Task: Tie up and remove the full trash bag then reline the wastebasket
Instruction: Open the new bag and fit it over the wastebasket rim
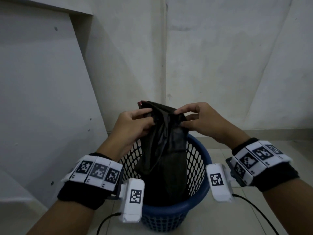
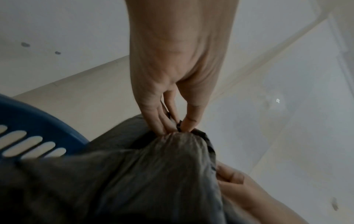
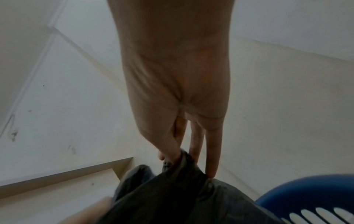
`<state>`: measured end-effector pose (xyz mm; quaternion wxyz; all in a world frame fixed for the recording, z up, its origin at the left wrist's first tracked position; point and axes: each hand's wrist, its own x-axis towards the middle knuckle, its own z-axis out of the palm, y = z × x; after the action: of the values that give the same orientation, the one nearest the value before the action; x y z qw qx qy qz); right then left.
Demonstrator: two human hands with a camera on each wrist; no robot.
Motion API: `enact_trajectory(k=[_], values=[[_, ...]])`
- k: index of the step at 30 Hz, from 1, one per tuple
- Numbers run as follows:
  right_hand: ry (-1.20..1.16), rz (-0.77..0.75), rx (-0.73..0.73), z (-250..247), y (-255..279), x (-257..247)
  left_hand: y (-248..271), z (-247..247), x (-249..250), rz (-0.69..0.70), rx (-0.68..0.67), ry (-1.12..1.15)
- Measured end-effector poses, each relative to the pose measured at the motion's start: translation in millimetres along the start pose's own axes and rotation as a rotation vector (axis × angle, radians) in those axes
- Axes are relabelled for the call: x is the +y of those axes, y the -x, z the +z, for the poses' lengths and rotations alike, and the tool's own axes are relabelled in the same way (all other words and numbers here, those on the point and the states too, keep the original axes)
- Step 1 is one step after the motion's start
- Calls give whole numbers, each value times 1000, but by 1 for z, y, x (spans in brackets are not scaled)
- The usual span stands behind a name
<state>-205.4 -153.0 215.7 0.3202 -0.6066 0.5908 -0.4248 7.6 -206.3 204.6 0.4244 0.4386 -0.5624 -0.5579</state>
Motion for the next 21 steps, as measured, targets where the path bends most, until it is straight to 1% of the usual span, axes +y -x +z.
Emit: enact_trajectory(k=[1, 2, 4, 5, 6, 7, 9, 11, 12, 13, 15, 16, 17, 19, 21], values=[[91, -6, 50, -5, -1, 2, 0, -5, 1, 28, 1, -81], [220, -19, 102, -11, -3, 5, 0, -12, 3, 71, 4, -208], [504, -48, 188, -23, -7, 10, 2, -26, 8, 168, 13, -531], [598, -44, 226, -29, -8, 12, 1, -32, 9, 215, 30, -674], [665, -33, 253, -33, -8, 14, 0, -38, 9, 256, 61, -774], [726, -19, 268, -38, -9, 18, -1, -43, 9, 277, 93, -819], [848, 44, 237, -42, -8, 23, -1, -48, 10, 266, 131, -821], [949, 121, 180, -42, -7, 22, 1, -48, 11, 237, 89, -757], [979, 128, 175, -41, -6, 18, 2, -47, 11, 222, 52, -719], [978, 78, 182, -39, -6, 13, 4, -45, 11, 197, 7, -673], [852, -139, 188, -30, -3, -1, 9, -39, 13, 162, -108, -586], [775, -252, 164, -23, -1, -8, 11, -37, 12, 174, -159, -573], [736, -333, 122, -14, 1, -12, 11, -34, 12, 195, -196, -570], [796, -412, 53, 4, 2, -13, 12, -29, 12, 246, -252, -515], [911, -448, 50, 17, 1, -8, 12, -23, 12, 277, -251, -459]])
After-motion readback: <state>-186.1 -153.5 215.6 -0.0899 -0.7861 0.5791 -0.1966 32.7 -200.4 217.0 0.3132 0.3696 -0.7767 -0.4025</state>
